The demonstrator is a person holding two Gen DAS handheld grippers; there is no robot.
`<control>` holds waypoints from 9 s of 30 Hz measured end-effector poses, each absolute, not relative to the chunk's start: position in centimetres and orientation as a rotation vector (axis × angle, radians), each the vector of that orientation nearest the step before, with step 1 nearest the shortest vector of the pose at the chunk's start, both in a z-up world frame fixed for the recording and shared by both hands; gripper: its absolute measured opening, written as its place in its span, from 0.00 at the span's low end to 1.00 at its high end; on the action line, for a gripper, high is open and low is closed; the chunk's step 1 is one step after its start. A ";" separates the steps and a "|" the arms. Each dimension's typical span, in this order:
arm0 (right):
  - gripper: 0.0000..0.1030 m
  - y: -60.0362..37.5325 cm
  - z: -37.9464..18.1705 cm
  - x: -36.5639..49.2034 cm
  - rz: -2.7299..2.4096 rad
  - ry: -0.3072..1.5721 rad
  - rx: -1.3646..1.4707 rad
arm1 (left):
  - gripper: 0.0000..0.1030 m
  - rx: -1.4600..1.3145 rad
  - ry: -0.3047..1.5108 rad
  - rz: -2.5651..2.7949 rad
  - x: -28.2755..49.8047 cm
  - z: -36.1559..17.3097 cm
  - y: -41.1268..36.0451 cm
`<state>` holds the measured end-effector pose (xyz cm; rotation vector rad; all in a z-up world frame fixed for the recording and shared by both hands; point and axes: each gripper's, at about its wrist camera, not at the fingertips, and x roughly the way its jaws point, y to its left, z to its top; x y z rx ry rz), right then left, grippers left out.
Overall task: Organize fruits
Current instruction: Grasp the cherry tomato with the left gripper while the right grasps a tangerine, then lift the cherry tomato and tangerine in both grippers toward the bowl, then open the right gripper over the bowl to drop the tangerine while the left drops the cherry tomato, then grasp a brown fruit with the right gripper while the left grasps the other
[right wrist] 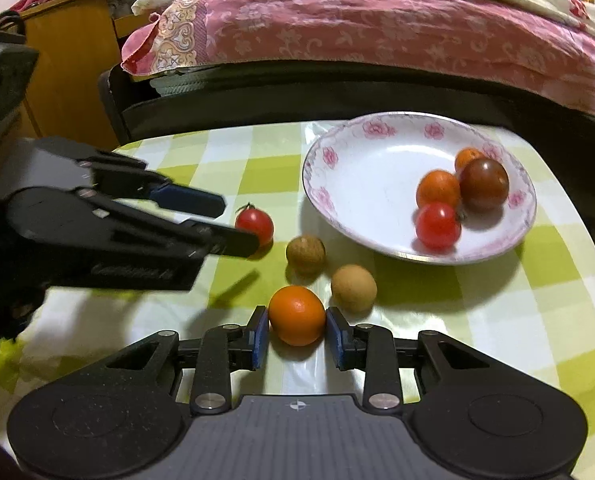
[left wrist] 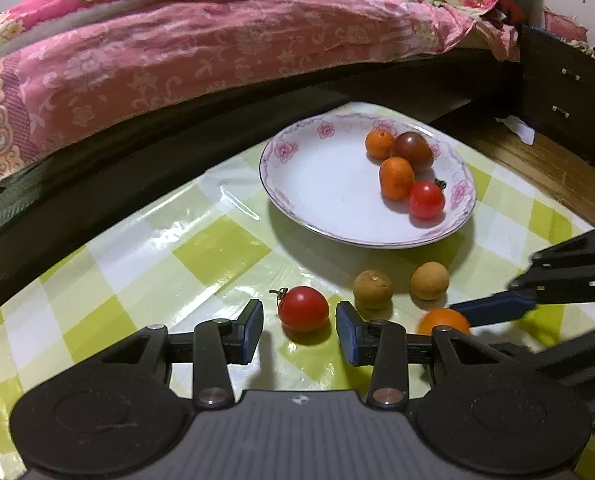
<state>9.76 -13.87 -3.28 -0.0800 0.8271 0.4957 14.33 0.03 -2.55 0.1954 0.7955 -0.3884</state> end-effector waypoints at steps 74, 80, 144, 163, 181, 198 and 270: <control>0.25 -14.5 -2.9 7.9 0.481 0.801 -0.207 | 0.36 0.220 0.834 -0.435 7.8 -2.6 -0.3; 0.25 -14.5 -1.9 8.0 0.482 0.774 -0.182 | 0.36 0.208 0.789 -0.450 8.6 -1.3 -1.2; 0.25 -17.3 -0.5 14.2 0.305 0.682 -0.126 | 0.35 0.205 0.723 -0.412 17.5 -0.3 -5.3; 0.27 -17.4 -1.2 15.0 0.299 0.693 -0.154 | 0.35 0.216 0.734 -0.408 18.1 -1.3 -5.4; 0.29 -17.5 -0.9 15.3 0.315 0.660 -0.142 | 0.38 0.171 0.739 -0.387 18.5 -0.9 -4.8; 0.34 -19.4 1.5 15.3 0.233 0.559 -0.056 | 0.50 0.163 0.708 -0.406 17.0 1.2 -3.8; 0.22 -17.3 -3.0 8.8 0.432 0.824 -0.188 | 0.31 0.330 0.853 -0.589 9.8 -1.9 -4.1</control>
